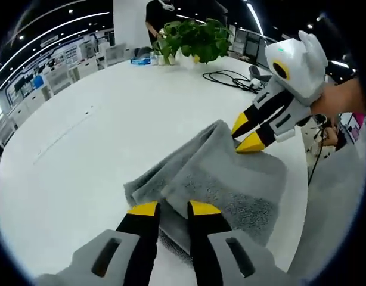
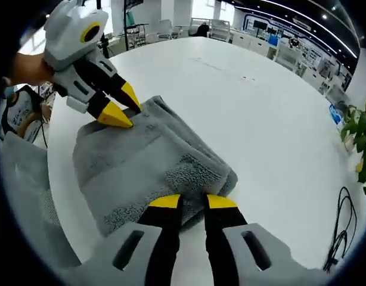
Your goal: Fold the towel on the table until its edges align and the towel forms a compact rectangular stack.
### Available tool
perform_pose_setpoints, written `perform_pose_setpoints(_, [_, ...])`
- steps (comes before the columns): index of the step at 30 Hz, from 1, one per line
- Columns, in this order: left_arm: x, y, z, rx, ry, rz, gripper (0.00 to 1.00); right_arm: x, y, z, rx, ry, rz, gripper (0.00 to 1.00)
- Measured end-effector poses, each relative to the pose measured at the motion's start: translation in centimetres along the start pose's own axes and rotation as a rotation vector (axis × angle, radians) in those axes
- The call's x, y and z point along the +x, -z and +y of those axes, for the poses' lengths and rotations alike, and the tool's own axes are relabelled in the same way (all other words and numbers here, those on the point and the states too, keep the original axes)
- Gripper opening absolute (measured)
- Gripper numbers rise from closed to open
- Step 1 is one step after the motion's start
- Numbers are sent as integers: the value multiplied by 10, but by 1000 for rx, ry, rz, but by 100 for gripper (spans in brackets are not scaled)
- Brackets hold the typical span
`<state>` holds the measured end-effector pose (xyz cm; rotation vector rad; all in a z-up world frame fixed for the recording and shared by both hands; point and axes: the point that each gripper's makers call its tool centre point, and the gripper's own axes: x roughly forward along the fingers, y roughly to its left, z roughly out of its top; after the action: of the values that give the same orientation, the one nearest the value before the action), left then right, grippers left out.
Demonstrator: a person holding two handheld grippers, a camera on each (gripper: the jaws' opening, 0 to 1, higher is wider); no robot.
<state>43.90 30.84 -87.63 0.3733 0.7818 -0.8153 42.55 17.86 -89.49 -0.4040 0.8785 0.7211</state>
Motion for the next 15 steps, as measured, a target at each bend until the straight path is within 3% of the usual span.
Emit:
perform_pose_setpoints(3, [-3,2,-2,-64,33,-17,25,-5,-4,0,9,5,-18,14])
perform_pose_setpoints(8, [-6,6,0,-69,23,-32,34,-8,-6,-2,4,31,-33,22])
perform_pose_setpoints(12, [-10,1,3,-111,10,-64,41,-16,-15,-3,96,34,-88,28])
perform_pose_setpoints(15, [-11,4,0,-142,20,-60,44,-17,-17,1,175,16,-115,39])
